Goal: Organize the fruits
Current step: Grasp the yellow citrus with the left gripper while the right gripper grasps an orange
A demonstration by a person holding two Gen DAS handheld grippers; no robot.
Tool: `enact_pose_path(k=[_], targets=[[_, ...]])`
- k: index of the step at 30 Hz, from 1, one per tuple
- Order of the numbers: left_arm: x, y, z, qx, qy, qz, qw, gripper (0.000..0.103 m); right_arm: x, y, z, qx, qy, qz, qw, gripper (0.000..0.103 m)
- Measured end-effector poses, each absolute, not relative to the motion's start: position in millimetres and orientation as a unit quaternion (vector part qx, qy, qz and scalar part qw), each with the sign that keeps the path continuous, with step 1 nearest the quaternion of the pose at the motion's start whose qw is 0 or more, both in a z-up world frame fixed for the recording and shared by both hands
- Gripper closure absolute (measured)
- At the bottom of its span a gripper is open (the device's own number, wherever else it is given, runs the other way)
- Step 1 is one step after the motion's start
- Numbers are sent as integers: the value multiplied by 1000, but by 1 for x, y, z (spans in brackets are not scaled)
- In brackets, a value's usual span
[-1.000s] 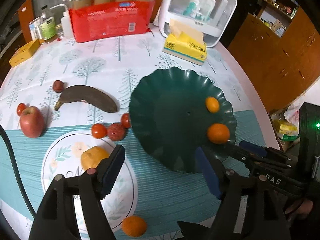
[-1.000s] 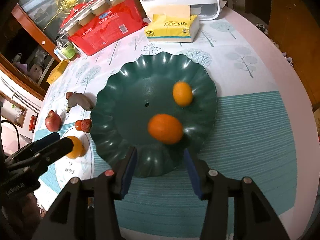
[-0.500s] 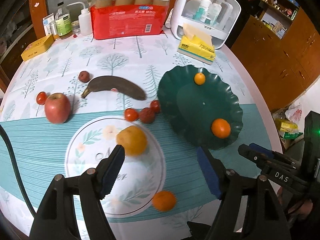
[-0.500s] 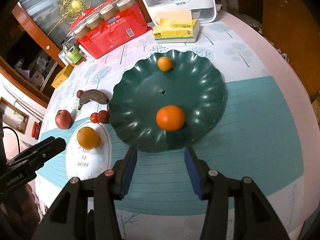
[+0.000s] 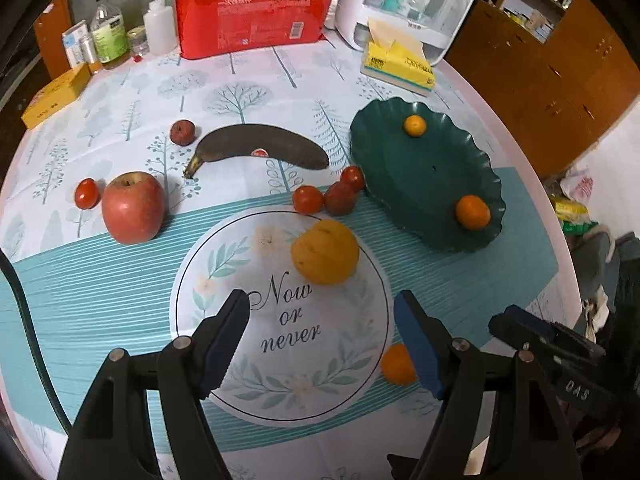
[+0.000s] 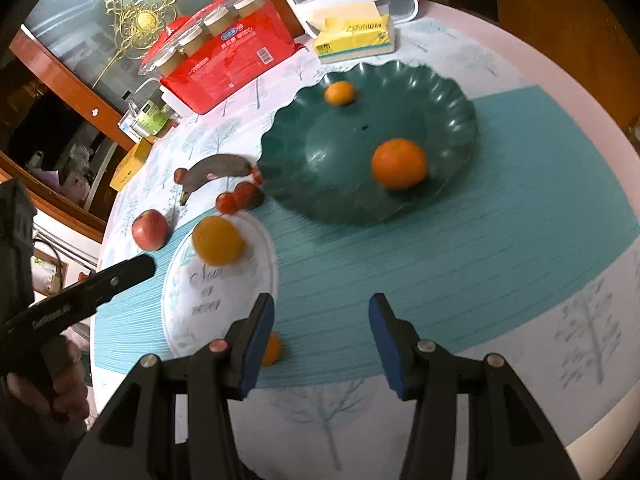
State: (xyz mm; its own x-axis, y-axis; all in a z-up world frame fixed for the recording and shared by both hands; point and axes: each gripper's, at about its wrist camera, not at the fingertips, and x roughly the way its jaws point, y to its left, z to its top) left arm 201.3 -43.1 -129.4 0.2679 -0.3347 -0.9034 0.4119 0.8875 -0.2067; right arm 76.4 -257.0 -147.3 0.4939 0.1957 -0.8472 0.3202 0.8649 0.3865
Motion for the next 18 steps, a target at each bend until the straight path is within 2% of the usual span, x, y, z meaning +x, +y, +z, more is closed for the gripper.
enact_pose_path(k=[4,8,18], targets=[[208,-42,-139,43,555,-261,789,30,71,-233,-150,256,496,-42,829,53],[219,-47,-150,48,552,-282,784,30,68,-213,-153,248,495,-50,831,47],[240,-64,-177,63,546,-310,776,30,73,-166,-168,181,524,-60,830,47]])
